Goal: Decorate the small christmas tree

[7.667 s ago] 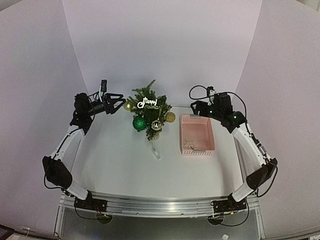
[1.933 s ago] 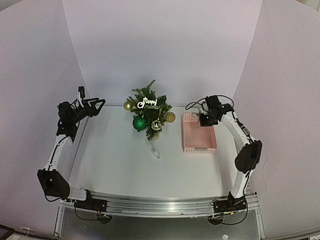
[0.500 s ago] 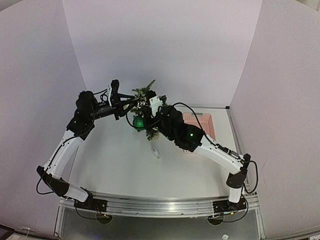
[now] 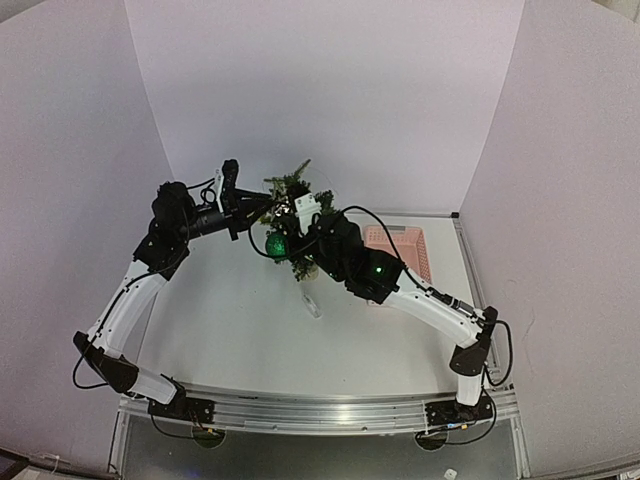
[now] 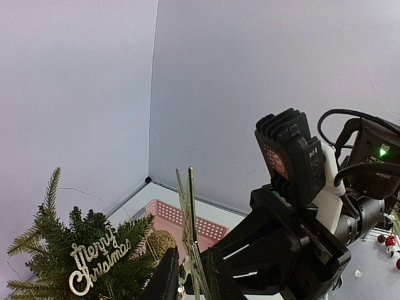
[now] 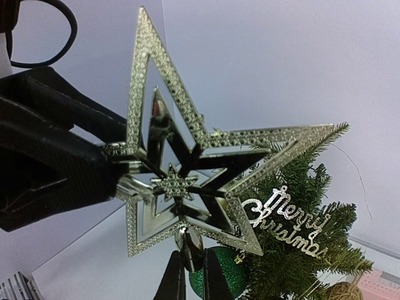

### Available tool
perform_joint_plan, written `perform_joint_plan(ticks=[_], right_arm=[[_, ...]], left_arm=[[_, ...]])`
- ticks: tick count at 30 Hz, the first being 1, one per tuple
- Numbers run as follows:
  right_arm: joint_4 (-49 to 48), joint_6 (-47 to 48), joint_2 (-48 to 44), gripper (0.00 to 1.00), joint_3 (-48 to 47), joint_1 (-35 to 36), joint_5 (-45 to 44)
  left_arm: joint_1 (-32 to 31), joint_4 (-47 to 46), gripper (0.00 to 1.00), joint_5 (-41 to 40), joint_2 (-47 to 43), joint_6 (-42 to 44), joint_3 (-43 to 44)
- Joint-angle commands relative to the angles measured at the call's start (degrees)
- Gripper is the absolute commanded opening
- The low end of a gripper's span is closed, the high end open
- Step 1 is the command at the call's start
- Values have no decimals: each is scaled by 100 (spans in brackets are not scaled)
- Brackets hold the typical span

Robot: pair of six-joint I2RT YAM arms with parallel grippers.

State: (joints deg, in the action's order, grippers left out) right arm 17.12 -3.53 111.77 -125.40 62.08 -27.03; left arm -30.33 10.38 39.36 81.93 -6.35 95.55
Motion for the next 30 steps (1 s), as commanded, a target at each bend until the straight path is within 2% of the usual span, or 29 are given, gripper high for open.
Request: perform_joint_plan(ticks=[1, 6, 7, 9, 11, 14, 17, 19, 20, 23, 30], right_arm=[[-214, 65, 22, 0, -178, 37, -57], [-225, 251, 15, 0, -149, 38, 182], [-230, 374, -1, 4, -129, 40, 370], [-236, 635, -65, 38, -52, 40, 688], [-236, 789, -187, 58, 73, 35, 845], [-236, 875, -472, 71, 323, -49, 1048], [-242, 828, -814, 81, 575, -326, 1626], [-221, 635, -1021, 84, 628, -707, 2443], [-219, 391, -1051, 84, 614, -1007, 3163], [-182, -329, -916, 84, 299, -1809, 4851], [-87, -141, -394, 82, -505, -2041, 5790]], left_arm=[[0, -165, 3, 68, -23, 5, 7], [-2, -141, 0, 45, -50, -41, -22], [0, -117, 0, 36, -53, -58, -17], [6, -12, 0, -30, -56, -25, 30], [55, 67, 0, -40, -40, 75, 122], [284, 38, 0, 381, 47, 103, 321], [696, -195, 0, 1183, 317, -235, 624], [942, -457, 0, 1805, 567, -631, 860], [1008, -530, 0, 1982, 696, -706, 1005], [1030, -600, 0, 2180, 872, -463, 1160], [857, -305, 0, 2398, 1065, -325, 1273]])
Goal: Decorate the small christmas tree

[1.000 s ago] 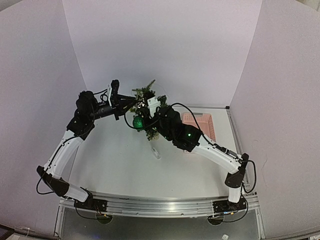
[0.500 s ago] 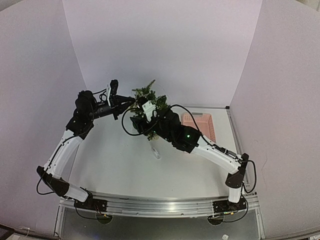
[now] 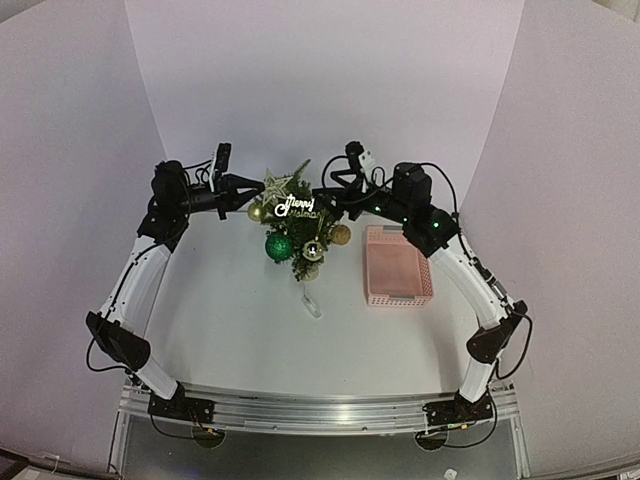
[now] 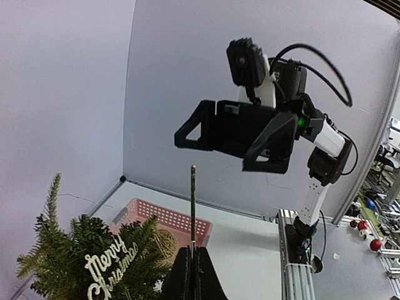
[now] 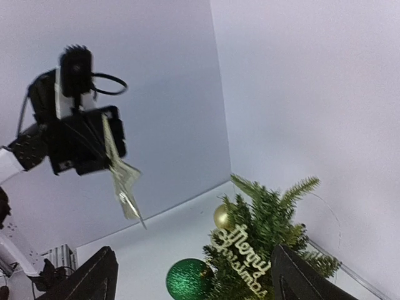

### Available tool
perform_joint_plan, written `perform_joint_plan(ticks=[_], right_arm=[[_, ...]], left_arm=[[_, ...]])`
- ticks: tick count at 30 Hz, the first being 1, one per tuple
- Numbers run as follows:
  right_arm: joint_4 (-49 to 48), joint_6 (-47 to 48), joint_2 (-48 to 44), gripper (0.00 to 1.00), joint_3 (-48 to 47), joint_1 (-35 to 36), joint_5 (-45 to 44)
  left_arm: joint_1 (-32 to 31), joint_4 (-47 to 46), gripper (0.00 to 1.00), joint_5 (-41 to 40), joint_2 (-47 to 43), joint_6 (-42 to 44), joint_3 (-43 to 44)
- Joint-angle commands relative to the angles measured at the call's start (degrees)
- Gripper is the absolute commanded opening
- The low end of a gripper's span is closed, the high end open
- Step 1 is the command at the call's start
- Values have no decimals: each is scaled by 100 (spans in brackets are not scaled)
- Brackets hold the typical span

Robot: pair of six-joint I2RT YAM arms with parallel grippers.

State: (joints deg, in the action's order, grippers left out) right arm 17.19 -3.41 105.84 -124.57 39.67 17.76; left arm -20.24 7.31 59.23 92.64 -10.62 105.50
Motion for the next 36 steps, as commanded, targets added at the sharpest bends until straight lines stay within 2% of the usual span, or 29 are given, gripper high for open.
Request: perform_joint_plan(ticks=[1, 3, 8, 17, 20, 25, 36], right_arm=[[-90, -205, 310, 82, -723, 193, 1443], [-91, -303, 511, 81, -934, 190, 1565], [-141, -207, 463, 83, -771, 190, 1003], [-299, -49, -718, 86, 823, 128, -264], [-350, -85, -1079, 86, 1380, 91, -523], [-469, -186, -1512, 86, 2072, 47, -774], [-592, -372, -1678, 86, 2465, 36, -806]], left_arm=[[-190, 43, 0, 413, 2, 182, 279], [-239, 68, 0, 400, 73, 283, 368], [-270, -122, 0, 344, 484, 520, 887], [-274, 1069, 0, 401, 1889, 1570, 2706], [-270, 1093, 0, 399, 2350, 1673, 3241], [-271, 356, 0, 433, 2863, 1273, 3650], [-250, 294, 0, 273, 3129, 1352, 3824]])
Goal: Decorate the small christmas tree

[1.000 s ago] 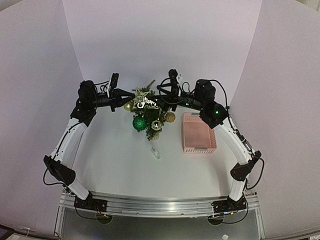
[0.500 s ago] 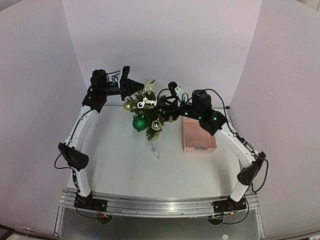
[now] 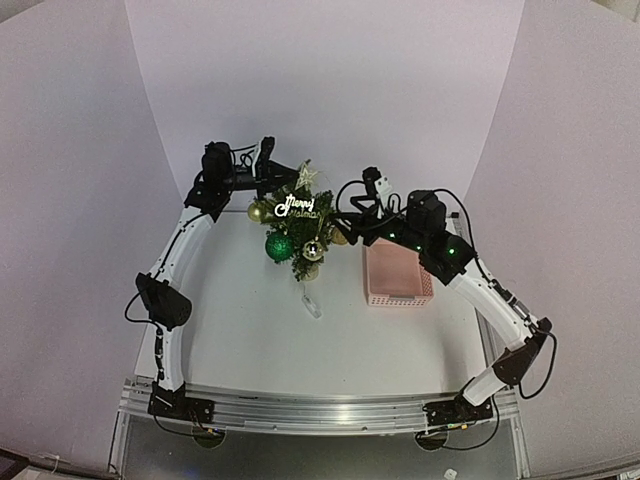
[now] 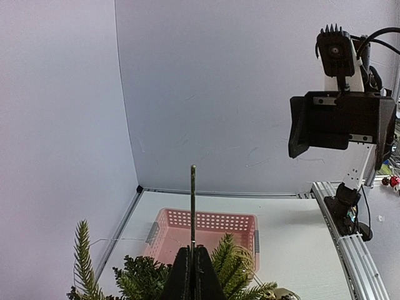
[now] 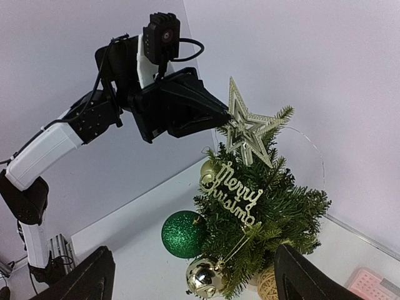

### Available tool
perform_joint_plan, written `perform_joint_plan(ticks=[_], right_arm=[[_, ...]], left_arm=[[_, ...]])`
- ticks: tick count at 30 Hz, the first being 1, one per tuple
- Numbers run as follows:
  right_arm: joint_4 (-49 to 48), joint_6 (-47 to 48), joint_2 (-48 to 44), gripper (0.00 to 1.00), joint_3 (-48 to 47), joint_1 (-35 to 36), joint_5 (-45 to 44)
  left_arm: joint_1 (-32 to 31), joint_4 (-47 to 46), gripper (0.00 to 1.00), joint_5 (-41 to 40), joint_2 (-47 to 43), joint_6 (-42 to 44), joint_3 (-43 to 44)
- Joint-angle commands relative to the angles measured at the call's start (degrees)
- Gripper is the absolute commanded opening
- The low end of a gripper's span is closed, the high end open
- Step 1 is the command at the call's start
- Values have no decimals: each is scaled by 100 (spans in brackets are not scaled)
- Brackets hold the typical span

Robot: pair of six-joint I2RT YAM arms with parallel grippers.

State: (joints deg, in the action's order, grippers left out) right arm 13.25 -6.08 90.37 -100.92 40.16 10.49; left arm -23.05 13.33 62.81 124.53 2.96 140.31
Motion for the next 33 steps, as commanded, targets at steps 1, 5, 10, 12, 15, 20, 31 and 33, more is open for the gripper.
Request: perform_joint_plan(ticks=[1, 5, 10, 12, 15, 20, 31, 33], right_arm=[[-206, -110, -120, 86, 104, -12, -69], [-223, -105, -64, 86, 75, -17, 12], [-226, -101, 7, 86, 45, -31, 40], [-226, -97, 17, 86, 35, -32, 53], [-226, -93, 8, 87, 51, -44, 62], [-235, -128, 20, 87, 68, -52, 73], [-235, -156, -34, 88, 126, -52, 103], [-235, -160, -40, 88, 139, -52, 97]], left_arm=[[37, -275, 0, -177, -57, 48, 356], [103, -166, 0, -357, -46, 180, 472], [102, 40, 0, -435, -55, 382, 485], [111, 260, 0, -506, -52, 590, 472], [115, 301, 0, -509, -58, 682, 407], [116, 13, 0, -476, 8, 447, 389], [116, -60, 0, -576, 139, 381, 430], [112, -59, 0, -574, 165, 351, 440]])
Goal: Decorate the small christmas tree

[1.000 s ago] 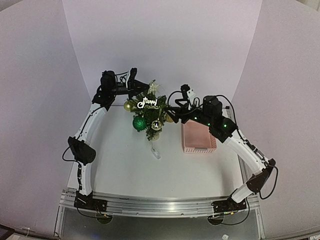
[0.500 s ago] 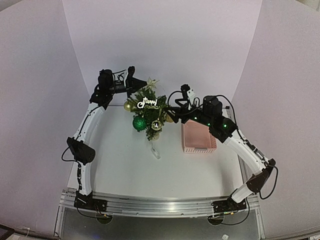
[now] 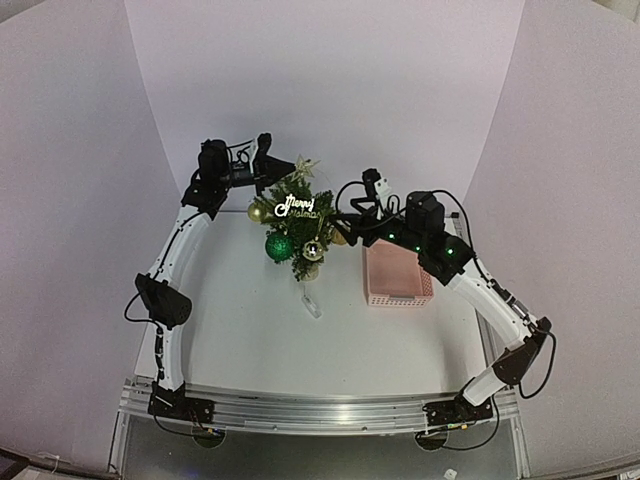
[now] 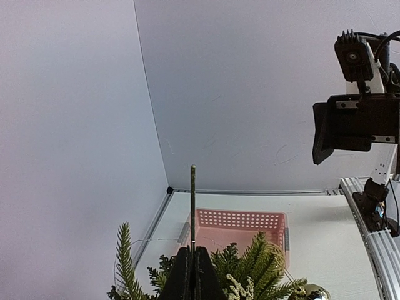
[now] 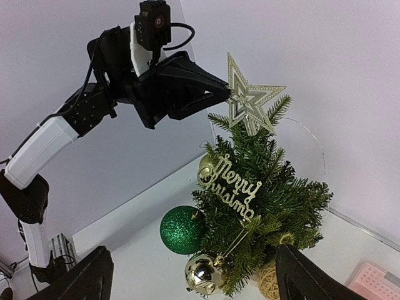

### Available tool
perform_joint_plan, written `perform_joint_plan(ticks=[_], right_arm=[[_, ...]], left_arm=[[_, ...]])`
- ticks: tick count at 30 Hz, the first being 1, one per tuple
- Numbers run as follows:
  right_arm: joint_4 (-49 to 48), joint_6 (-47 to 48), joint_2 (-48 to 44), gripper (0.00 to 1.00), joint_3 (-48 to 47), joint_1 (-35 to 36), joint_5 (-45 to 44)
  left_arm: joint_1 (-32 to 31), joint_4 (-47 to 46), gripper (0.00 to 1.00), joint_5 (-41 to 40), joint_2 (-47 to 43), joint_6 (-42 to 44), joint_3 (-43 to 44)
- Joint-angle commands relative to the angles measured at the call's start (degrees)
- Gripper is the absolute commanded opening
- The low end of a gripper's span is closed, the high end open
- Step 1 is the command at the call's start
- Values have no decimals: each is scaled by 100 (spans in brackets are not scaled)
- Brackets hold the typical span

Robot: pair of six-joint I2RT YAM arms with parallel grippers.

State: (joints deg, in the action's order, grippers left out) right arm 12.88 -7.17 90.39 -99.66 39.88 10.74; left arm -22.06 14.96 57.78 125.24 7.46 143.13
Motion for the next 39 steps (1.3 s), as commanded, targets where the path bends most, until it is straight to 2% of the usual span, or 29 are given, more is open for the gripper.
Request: perform_joint_plan(ticks=[1, 16, 28, 39], right_arm=[[-199, -55, -48, 88, 19, -24, 70], [-216, -43, -124, 88, 88, -24, 25], [-230, -87, -156, 88, 166, -24, 13], [-242, -91, -248, 88, 290, -24, -19]], left_arm=[[17, -199, 0, -71, 96, -87, 149], [-41, 435, 0, -137, 113, 350, 88], [-45, 490, 0, 71, 133, 13, -103], [-45, 653, 0, 81, 173, 110, -215]])
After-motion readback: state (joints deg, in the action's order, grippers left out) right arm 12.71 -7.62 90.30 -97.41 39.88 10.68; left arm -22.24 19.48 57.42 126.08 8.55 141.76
